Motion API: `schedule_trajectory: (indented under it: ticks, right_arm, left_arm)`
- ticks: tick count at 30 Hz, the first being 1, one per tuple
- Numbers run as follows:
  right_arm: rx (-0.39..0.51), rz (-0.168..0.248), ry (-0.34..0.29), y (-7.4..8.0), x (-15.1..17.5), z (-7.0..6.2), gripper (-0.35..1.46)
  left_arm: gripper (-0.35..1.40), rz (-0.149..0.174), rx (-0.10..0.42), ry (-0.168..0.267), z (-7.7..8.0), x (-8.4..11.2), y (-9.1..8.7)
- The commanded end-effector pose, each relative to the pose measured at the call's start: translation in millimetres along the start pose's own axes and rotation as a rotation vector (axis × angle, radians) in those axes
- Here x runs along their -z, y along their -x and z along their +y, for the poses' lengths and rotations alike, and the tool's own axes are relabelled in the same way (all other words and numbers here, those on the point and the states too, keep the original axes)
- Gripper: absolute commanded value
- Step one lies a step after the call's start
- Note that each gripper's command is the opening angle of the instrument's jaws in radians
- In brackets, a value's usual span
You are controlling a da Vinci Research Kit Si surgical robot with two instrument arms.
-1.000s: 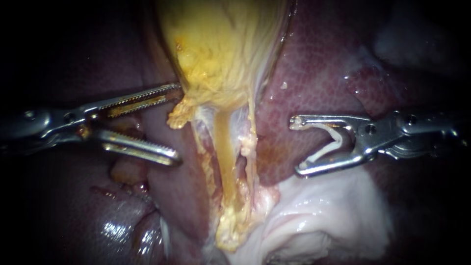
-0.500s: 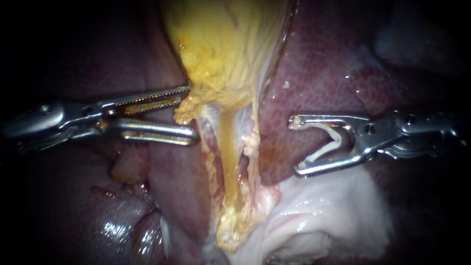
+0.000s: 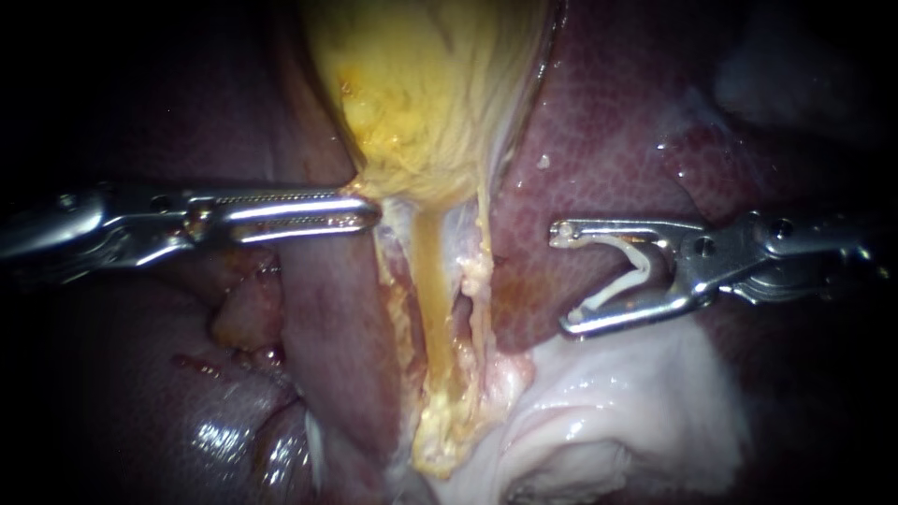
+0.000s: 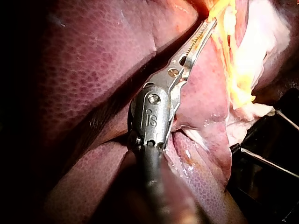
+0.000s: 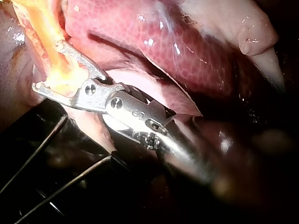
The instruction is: Grabbing gallbladder
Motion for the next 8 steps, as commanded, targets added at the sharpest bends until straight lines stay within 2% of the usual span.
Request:
schedule_trajectory:
  ticks: [1,8]
  right_arm:
    - [0.0,0.0,0.0,0.0,0.0,0.0,0.6]
    - [0.0,0.0,0.0,0.0,0.0,0.0,0.6]
  left_arm:
    - [-0.35,0.001,-0.001,0.003,-0.1,0.0,0.0]
    - [-0.35,0.001,0.0,0.005,-0.4,0.0,0.3]
